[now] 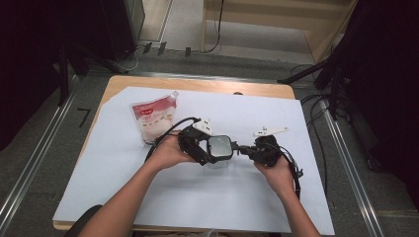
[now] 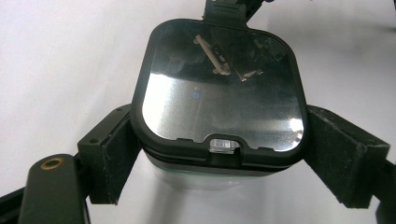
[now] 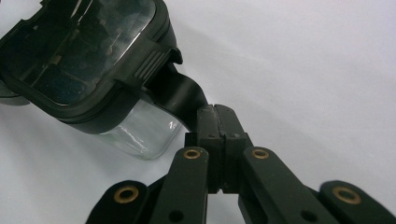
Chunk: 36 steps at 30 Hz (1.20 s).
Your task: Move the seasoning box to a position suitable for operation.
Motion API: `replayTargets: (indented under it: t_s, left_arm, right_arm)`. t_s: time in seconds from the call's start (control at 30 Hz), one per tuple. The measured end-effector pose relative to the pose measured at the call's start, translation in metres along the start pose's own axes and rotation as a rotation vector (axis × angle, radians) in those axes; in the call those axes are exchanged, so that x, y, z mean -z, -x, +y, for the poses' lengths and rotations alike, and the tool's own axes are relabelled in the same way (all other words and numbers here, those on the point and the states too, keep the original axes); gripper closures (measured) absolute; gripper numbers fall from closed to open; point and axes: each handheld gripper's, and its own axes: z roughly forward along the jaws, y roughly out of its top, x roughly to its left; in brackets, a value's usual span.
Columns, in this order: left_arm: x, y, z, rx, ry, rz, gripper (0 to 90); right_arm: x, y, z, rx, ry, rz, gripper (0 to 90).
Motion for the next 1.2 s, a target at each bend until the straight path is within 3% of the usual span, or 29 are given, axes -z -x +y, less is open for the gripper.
replayTargets:
  t_s: [0.53,1.2]
  left_arm:
    - [0.0013,0.0011,0.0021,-0.003,0.0,-0.008,17.5]
    - [0.0056,0.0053,0.0069,-0.024,0.001,0.018,18.1]
  right_arm:
    - [-0.0003,-0.0001,0.0,0.005,0.002,0.004,90.0]
    - [0.0,-0.0005,-0.0001,0.003,0.001,0.009,90.0]
